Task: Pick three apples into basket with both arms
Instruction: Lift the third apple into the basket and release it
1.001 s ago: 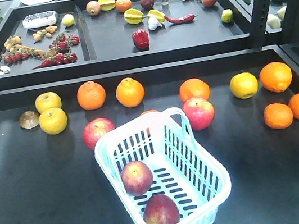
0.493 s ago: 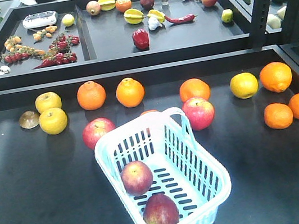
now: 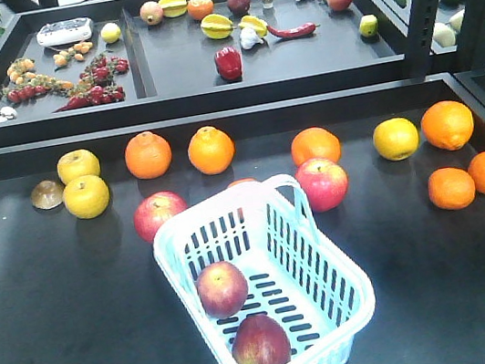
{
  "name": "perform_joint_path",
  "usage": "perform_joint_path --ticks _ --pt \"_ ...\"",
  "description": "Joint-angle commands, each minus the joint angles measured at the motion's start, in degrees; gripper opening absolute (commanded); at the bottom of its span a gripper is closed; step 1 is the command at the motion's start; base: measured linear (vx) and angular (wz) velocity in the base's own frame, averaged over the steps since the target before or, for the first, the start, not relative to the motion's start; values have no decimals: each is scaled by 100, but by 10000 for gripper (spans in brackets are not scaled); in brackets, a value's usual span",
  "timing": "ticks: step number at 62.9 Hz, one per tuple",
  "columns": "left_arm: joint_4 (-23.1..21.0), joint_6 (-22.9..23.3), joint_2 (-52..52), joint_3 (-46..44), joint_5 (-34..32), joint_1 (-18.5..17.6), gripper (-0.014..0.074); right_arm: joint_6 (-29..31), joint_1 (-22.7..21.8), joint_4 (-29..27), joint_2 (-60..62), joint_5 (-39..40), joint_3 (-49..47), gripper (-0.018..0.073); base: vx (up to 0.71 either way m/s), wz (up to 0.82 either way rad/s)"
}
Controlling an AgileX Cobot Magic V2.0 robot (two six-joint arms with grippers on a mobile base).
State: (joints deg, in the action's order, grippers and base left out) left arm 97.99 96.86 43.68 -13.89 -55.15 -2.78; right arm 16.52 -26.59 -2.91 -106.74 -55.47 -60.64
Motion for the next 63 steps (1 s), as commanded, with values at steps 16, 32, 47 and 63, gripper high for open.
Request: perform_joint_path --ticks 16,32,47,63 --pt "-381 3 -6 -118 -88 -20 -6 1799 54 -3242 1363 -1156 -1178 -9 0 0" --pt "-381 3 -6 -118 -88 -20 -6 2335 1170 -4367 2088 -1537 -1224 -4 0 0" --pt "-386 3 -6 -118 -76 -20 -6 2324 2851 -4301 2102 -1239 -1219 -4 0 0" --pt "-386 3 -6 -118 -64 -20 -6 2140 4054 -4213 1541 -653 -1219 48 0 0"
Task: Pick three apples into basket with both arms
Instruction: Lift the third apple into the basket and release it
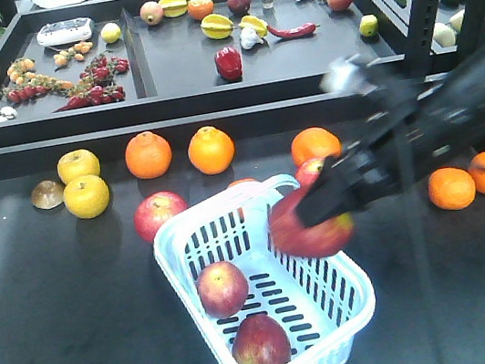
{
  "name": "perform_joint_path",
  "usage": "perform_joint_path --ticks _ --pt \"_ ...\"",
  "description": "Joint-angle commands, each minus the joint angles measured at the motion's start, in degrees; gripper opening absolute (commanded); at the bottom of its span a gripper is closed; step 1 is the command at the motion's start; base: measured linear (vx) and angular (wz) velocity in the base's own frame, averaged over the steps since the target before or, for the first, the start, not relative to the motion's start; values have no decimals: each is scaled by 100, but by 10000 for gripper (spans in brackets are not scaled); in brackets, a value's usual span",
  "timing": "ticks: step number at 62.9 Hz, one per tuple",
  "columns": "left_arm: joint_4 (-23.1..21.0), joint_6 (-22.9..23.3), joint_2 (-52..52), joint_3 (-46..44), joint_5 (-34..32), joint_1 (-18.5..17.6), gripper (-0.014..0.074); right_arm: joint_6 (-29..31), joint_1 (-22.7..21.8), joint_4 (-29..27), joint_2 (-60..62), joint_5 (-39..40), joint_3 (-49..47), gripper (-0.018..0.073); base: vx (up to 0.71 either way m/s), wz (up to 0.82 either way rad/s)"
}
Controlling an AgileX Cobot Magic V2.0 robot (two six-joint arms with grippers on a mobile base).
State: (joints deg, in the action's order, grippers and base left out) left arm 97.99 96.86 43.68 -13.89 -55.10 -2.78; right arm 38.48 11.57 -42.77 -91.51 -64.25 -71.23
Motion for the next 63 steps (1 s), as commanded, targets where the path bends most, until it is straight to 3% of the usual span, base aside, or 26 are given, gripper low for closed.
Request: perform_joint_path --ticks 1,9,26,35,52,58,63 --pt "-386 3 -6 -118 -69 -20 -6 -73 300 -234 -40 230 -160 56 0 0" --pt "-386 3 -6 -118 -69 -20 -6 -140 547 -254 -315 254 -160 168 0 0" --pt "-386 3 -6 -118 -69 -20 -6 -140 715 -384 -482 341 -160 604 0 0" --pt "-391 3 -6 -118 -70 -20 -6 -227 709 -401 -482 323 -160 730 0 0" --pt "-391 3 -6 -118 -76 -20 -6 -359 709 -531 -482 298 -160 671 0 0" --pt "-391 8 -6 -118 -113 -20 -6 -359 709 -538 -462 146 -160 573 0 0" --pt "-391 13 -6 -118 -119 -20 -6 -353 709 -515 -410 -45 -160 428 0 0"
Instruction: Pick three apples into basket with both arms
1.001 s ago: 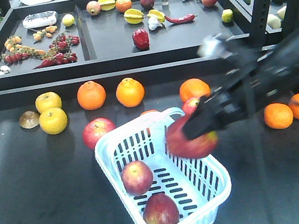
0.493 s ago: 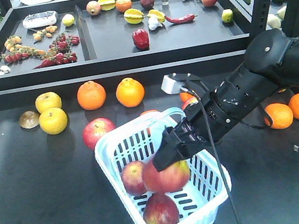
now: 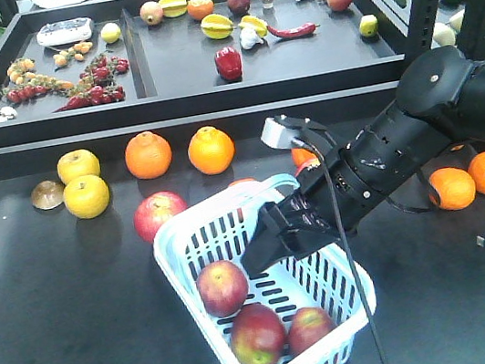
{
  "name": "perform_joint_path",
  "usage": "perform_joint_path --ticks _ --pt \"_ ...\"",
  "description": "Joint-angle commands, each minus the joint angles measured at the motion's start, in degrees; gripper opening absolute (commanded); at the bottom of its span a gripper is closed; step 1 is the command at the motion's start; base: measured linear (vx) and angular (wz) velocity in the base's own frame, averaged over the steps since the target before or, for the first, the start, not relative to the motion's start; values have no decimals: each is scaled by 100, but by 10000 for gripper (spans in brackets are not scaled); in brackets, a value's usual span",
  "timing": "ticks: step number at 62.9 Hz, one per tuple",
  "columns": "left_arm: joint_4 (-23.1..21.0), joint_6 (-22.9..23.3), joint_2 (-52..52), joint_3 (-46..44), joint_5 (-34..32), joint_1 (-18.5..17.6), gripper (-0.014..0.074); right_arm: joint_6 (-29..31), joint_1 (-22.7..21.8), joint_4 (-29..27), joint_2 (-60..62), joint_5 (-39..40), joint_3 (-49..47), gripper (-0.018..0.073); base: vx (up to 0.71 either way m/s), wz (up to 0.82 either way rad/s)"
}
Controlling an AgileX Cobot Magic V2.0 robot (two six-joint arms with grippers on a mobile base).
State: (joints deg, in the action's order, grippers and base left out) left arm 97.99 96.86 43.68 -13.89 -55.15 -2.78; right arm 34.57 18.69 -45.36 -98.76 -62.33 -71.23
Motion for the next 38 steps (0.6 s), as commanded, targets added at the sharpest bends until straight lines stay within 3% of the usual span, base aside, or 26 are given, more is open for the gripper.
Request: perform_joint_path --ticks 1,12,19,26,38 --pt "-391 13 -6 -118 -130 -20 -6 53 -3 -238 342 -295 -160 400 0 0" --pt "-391 13 -6 -118 -282 -20 -6 295 -3 48 895 -684 -160 -17 0 0" --pt "-391 13 -6 -118 -405 -20 -6 412 -3 163 1540 -1147 -160 -10 0 0" --pt "-387 7 -13 -118 -425 -20 -6 622 -3 269 2418 -1100 2 -9 0 0" --pt "-385 2 -13 -118 -480 -20 -6 906 -3 393 4267 -912 1064 -9 0 0"
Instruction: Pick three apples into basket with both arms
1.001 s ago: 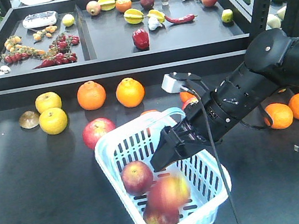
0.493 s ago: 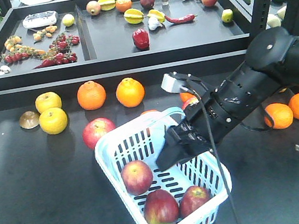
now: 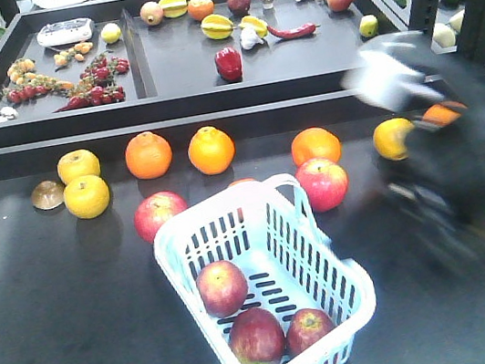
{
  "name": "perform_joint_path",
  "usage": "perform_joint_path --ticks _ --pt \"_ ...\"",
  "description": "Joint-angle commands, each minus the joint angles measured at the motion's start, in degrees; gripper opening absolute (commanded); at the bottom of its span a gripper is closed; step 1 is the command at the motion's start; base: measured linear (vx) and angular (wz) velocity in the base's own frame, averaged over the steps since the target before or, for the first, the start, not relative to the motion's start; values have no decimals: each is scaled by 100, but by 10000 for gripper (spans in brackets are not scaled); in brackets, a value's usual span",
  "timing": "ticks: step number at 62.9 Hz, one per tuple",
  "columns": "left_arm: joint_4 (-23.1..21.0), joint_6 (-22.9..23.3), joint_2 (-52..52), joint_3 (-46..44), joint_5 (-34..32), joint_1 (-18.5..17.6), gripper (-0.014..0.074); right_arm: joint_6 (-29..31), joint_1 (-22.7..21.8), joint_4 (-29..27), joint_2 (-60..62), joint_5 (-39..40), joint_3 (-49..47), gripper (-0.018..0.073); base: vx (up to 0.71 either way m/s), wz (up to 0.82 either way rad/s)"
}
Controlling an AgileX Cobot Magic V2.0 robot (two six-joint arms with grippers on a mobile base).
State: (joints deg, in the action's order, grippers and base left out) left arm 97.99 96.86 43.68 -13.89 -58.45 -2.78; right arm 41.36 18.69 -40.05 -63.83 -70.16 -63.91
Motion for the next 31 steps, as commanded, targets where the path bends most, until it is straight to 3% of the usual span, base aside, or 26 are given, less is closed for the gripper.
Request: perform_joint_path --ticks 1,13,22,31 --pt "-385 2 -13 -118 -164 -20 -6 271 -3 -121 997 -81 439 -9 0 0" --pt "-385 2 -13 -118 -187 -20 -6 13 -3 543 2995 1286 1978 -9 0 0" --pt "-385 2 -13 -118 -187 -20 -6 -1256 -3 1461 4205 2497 2832 -9 0 0" --pt "-385 2 -13 -118 -210 -20 -6 -2390 -3 2461 4471 2547 3103 -8 0 0"
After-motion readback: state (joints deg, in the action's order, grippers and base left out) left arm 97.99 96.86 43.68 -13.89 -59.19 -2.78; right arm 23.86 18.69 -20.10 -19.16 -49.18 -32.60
